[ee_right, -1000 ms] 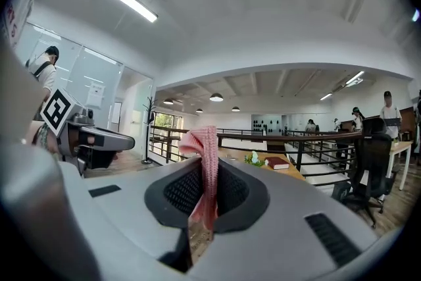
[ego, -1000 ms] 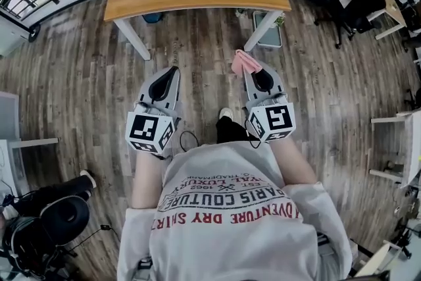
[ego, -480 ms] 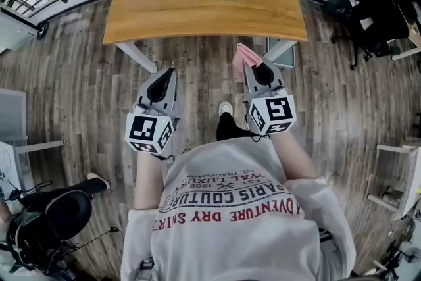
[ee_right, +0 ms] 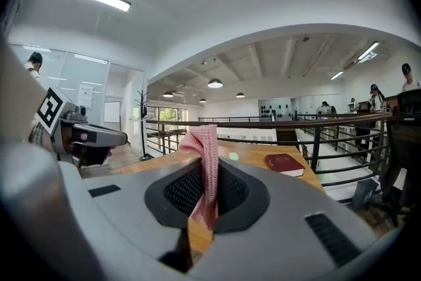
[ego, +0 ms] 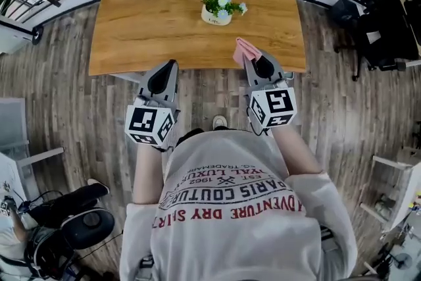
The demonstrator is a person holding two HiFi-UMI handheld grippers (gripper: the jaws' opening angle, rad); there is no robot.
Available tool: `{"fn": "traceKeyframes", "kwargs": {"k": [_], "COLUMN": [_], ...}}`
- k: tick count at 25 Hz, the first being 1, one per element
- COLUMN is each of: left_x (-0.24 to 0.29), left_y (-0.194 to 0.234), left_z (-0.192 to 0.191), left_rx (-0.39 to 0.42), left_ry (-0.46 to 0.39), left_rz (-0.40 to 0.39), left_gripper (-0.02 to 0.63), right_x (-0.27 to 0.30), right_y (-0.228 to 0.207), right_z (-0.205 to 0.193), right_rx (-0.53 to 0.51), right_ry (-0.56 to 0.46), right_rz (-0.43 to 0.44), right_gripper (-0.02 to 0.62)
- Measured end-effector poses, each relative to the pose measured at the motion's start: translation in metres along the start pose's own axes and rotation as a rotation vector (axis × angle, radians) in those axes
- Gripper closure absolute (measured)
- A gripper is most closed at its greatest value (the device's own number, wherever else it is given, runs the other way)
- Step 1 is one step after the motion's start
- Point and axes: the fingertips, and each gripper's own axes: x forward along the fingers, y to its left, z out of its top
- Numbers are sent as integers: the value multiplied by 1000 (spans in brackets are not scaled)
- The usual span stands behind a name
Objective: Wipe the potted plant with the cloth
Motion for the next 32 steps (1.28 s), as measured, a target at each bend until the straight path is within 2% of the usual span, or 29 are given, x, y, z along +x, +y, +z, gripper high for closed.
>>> {"fn": "traceKeyframes", "kwargs": {"k": [6,9,12,17,22,28,32], "left_x": [60,95,133,193,244,282,292], "left_y": [24,33,41,57,75,75,67], "left_z": [-23,-31,-40,-66,-92,-112,-125], "left_rx": [12,-13,-4,41,147,181,238], "left_ry": [66,74,97,213,295,381,434], "left_rz": [-76,-160,-259,-388,-471,-554,-628], "left_gripper": [592,592,592,592,592,592,592], "right_x": [48,68,89,123,161,186,200], "right_y": [-12,-14,-11,0,3,5,7], "right_z": [-26,-37,-47,-72,-100,-127,-142], "right_rx": [1,11,19,42,54,105,138], "right_ry": [71,107,138,210,271,327,354], "right_rz": [15,14,22,15,-23,-69,-92], "right_gripper": [553,552,552,552,552,552,552]}}
